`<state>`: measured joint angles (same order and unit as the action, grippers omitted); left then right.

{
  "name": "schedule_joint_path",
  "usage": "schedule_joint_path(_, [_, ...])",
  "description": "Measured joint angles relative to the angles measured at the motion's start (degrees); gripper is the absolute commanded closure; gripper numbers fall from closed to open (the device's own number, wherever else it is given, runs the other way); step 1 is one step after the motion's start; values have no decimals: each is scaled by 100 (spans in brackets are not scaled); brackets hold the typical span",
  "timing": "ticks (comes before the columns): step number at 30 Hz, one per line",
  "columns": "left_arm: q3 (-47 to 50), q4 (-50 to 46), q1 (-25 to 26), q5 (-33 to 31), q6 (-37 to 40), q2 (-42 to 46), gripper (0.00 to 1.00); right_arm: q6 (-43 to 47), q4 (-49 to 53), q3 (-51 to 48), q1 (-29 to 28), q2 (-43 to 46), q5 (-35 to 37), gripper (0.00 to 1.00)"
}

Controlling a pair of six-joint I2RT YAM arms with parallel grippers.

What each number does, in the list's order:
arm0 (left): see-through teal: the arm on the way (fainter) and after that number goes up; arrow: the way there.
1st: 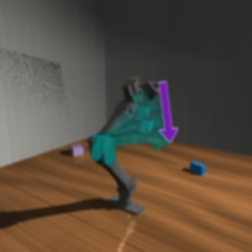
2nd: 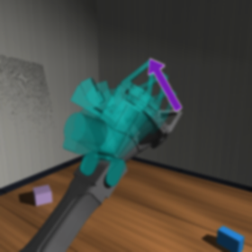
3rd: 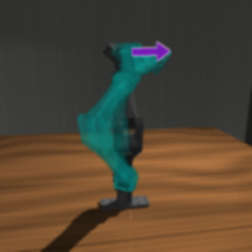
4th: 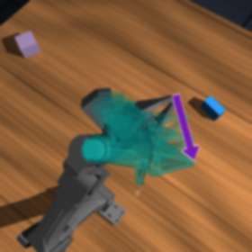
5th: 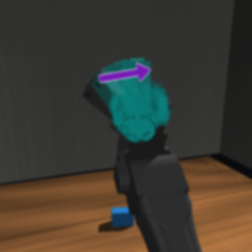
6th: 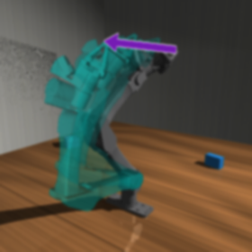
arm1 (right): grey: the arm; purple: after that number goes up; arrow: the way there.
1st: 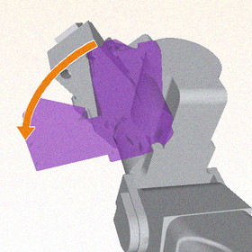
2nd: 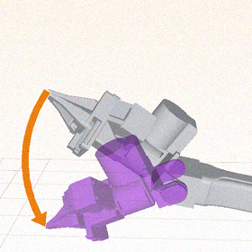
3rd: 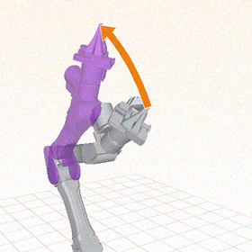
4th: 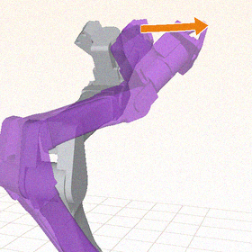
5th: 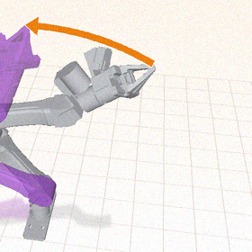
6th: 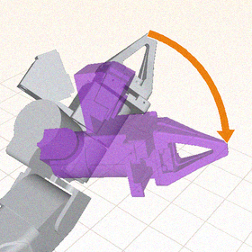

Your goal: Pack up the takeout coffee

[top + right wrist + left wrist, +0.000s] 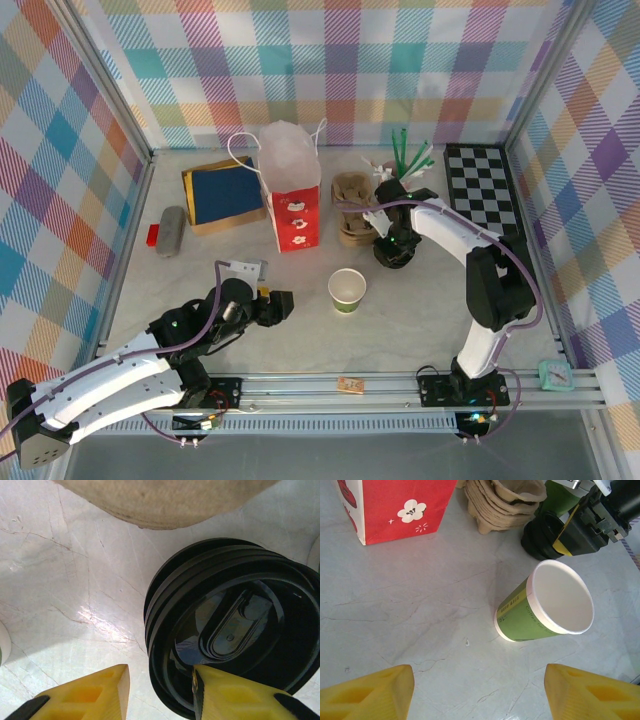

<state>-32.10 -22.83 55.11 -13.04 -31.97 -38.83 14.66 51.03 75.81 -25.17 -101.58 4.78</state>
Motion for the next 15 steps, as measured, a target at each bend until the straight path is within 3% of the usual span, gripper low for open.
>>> schedule_joint_path(10, [4,0,0,-11,2,-2,30,4,-2,0,0,-4,13,69])
schedule_joint_path(15, [4,0,0,-13,2,-2,30,2,-9,0,0,-7,13,68])
